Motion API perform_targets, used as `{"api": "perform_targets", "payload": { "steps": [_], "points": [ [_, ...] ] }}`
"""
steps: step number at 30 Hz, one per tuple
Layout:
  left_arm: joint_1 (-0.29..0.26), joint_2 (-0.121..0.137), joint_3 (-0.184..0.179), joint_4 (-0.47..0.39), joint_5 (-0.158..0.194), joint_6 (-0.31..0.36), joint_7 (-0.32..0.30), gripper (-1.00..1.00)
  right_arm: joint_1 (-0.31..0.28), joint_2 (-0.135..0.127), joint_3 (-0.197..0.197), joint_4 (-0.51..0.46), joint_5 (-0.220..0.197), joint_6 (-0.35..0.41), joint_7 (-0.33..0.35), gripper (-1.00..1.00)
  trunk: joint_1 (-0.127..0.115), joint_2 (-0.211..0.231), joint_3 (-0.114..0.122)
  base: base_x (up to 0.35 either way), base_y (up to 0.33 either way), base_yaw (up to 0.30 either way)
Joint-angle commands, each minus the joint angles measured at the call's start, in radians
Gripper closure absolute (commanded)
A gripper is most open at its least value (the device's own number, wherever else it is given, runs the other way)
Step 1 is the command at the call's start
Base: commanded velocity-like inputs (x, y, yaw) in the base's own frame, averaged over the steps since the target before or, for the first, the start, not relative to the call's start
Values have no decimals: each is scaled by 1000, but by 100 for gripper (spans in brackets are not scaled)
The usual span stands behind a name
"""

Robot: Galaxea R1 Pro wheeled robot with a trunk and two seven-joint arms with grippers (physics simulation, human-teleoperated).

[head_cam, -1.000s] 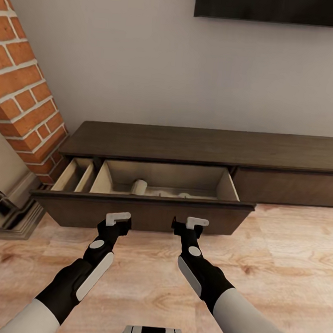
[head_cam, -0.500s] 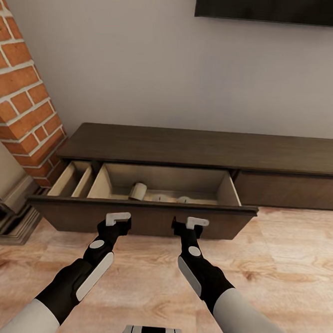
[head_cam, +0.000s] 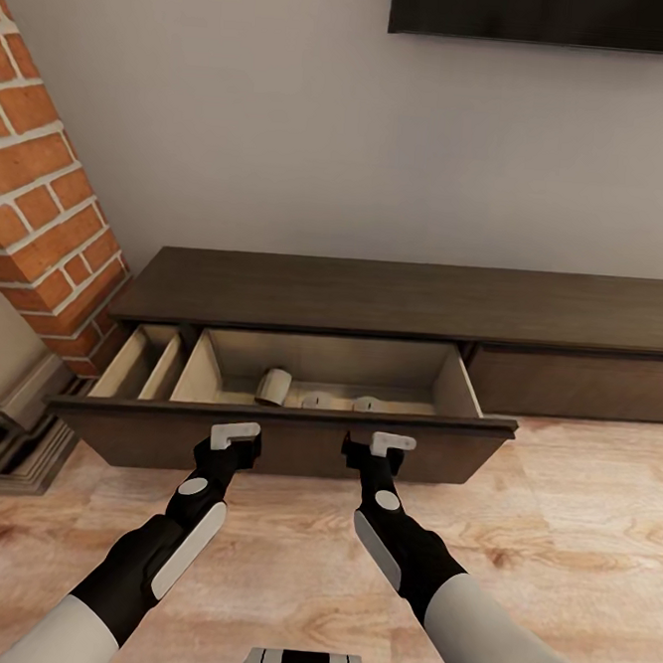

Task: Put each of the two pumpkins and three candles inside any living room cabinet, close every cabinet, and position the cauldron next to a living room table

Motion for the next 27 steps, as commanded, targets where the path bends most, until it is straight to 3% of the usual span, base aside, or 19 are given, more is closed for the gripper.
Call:
{"api": "perform_targets", "payload": {
  "steps": [1,14,27],
  "points": [
    [-1,1,-4,-2,7,3,9,-100,-1,-1,6,0,-11,-6,-6,-100,0,0,-1,17,0,0],
    [-1,1,-4,-2,8,3,9,-100,-1,-1,6,0,-10,-6,-6,-100,0,0,-1,88,0,0],
    [-1,1,-5,-2,8,3,9,-100,-1,-1,6,0,-10,-5,-6,-100,0,0,-1,237,11,0]
  ]
}}
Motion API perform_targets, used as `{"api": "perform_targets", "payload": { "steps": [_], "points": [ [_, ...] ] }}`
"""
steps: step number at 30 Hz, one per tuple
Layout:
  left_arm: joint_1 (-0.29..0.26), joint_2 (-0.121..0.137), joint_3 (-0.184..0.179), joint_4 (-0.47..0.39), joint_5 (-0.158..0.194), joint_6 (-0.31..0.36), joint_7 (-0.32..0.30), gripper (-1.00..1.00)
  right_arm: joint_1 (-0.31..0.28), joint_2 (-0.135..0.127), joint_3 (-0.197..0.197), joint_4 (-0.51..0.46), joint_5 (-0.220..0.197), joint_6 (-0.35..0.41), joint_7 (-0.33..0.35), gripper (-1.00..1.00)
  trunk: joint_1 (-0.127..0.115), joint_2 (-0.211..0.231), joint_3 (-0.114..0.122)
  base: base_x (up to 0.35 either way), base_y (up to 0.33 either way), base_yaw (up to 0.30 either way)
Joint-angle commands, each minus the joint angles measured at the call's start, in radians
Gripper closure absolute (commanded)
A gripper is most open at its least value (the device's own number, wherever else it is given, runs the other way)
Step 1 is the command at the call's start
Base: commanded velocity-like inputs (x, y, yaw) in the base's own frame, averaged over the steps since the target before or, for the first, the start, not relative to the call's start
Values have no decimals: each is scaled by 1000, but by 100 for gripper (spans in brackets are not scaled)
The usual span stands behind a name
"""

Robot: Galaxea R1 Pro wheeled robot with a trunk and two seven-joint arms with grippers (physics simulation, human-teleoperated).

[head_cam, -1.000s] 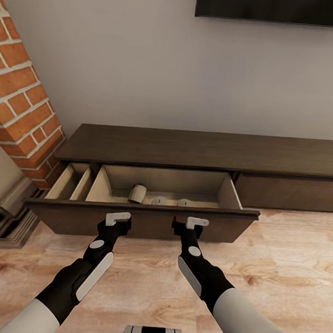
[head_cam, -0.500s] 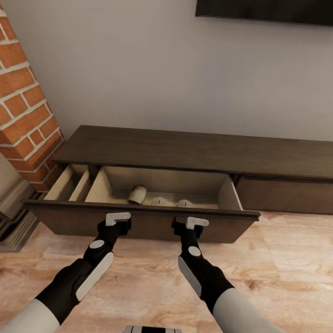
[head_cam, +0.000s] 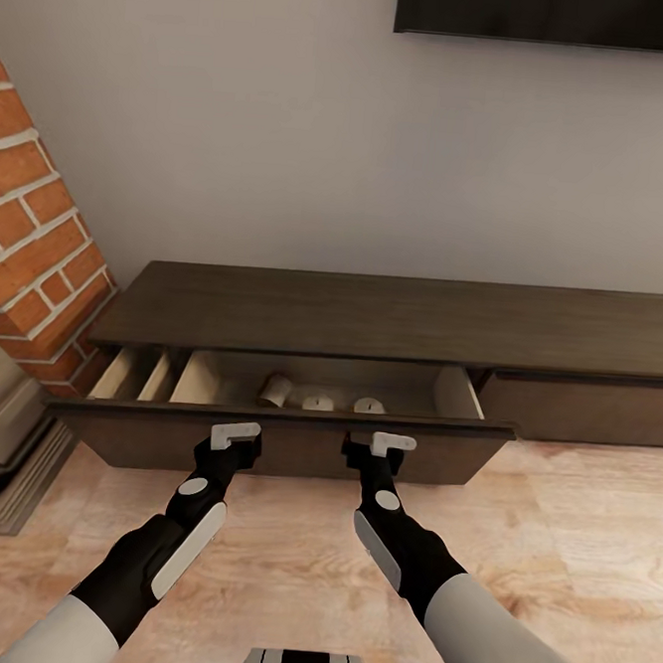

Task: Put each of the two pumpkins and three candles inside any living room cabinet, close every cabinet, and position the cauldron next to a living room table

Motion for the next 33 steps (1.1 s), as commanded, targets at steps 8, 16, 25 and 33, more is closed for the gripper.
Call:
{"api": "perform_targets", "payload": {
  "steps": [8,16,25,33],
  "points": [
    [-1,1,-4,-1,6,3,8,-100,-1,-1,7,0,-7,-5,-4,-100,0,0,-1,301,74,0],
    [-1,1,-3,-1,6,3,8,-100,-1,-1,8,0,-7,-5,-4,-100,0,0,-1,257,49,0],
    [-1,1,-3,-1,4,3,8,-100,-1,-1,7,0,-7,-5,-4,-100,0,0,-1,197,1,0],
    [-1,1,-4,-1,2,3,8,-100,-1,-1,8,0,-7,-5,-4,-100,0,0,-1,62,0,0]
  ]
}}
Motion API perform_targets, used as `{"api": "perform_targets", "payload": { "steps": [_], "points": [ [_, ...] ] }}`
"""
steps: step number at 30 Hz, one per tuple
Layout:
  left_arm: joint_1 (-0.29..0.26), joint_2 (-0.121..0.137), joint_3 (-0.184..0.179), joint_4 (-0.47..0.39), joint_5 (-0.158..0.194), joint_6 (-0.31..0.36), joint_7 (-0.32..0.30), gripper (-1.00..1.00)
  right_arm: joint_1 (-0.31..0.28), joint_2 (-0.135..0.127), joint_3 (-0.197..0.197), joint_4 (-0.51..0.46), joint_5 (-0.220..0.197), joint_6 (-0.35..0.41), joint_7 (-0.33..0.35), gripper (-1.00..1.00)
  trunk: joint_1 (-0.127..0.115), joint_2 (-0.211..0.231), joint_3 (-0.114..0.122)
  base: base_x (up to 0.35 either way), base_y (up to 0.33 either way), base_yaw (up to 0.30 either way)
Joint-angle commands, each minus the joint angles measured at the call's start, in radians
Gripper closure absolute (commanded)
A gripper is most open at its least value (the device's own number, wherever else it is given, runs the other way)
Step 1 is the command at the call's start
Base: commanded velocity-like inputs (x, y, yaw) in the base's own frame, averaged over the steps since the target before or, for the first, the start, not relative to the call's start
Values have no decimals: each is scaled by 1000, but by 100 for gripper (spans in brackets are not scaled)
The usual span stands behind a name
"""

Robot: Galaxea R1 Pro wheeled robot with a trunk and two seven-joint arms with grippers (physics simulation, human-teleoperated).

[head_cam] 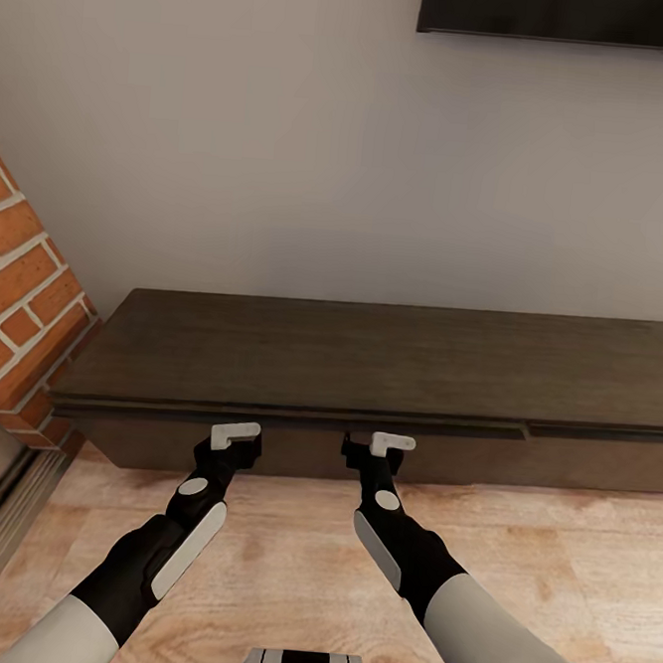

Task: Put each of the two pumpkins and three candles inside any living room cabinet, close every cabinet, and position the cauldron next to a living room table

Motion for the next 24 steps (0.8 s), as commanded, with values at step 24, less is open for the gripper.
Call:
{"api": "perform_targets", "payload": {
  "steps": [24],
  "points": [
    [0,1,-11,-2,12,9,12,-100,-1,1,6,-1,-11,15,-4,-100,0,0,-1,-139,0,0]
  ]
}}
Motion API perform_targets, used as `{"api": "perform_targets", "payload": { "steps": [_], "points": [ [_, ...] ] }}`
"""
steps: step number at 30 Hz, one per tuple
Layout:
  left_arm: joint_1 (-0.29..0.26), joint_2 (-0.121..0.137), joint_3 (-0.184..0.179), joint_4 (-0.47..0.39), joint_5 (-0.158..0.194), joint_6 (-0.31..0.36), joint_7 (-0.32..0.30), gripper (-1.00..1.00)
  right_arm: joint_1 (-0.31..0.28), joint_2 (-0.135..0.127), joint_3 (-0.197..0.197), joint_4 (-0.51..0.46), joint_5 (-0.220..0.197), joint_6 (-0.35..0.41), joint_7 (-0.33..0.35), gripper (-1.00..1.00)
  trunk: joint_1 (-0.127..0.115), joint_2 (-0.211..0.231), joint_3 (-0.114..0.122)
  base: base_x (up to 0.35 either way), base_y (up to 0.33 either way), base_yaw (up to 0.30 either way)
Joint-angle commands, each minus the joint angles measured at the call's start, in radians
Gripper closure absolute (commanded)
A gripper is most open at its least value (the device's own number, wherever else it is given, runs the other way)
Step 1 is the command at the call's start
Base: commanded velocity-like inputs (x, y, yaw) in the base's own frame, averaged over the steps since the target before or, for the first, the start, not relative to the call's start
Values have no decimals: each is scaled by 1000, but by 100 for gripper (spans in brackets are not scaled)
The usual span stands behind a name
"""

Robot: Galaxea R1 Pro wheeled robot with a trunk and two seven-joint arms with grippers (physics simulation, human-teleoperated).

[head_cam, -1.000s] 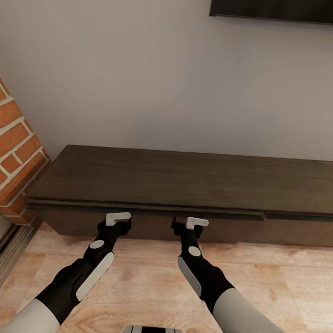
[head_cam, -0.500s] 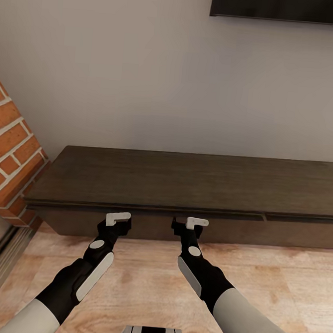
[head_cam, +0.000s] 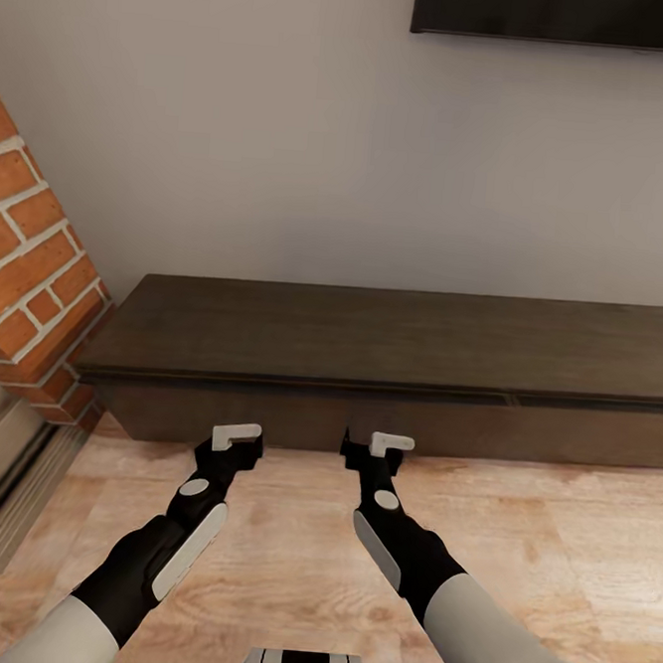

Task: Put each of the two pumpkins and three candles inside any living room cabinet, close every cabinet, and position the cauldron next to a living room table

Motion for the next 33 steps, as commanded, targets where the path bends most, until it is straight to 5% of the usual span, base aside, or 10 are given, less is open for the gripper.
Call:
{"api": "perform_targets", "payload": {
  "steps": [1,9,12,18,20,23,27,29,33],
  "points": [
    [-1,1,-6,-2,8,6,7,-100,-1,-1,6,0,-11,7,-6,-100,-1,0,-1,-337,0,0],
    [5,2,-8,-5,28,25,4,-100,-1,-2,5,-2,-15,130,-5,-100,-1,0,-1,-337,0,0],
    [7,2,-6,-4,39,91,3,-100,-1,-1,5,-4,-17,165,13,-100,-1,0,-1,-337,0,0],
    [8,17,4,-17,200,255,4,-100,-1,-6,-2,-18,-26,315,25,-100,-1,0,-1,-294,0,0],
    [8,20,5,-17,218,303,3,-100,-1,-7,-3,-18,-39,346,25,-100,-1,0,-1,-92,0,0],
    [8,22,7,-18,232,395,3,-100,-1,-8,-3,-17,-102,417,25,-100,-1,0,-1,-33,0,0],
    [8,23,19,-10,239,497,4,-100,-1,-8,-3,-19,-248,488,26,-100,-2,0,11,-9,0,0],
    [9,24,54,-3,242,535,5,-100,0,-8,-1,-19,-314,502,25,-100,-3,1,19,-3,0,0],
    [9,23,104,39,244,624,4,-100,25,-7,3,-19,-356,524,23,-100,-5,2,34,-1,0,0]
  ]
}}
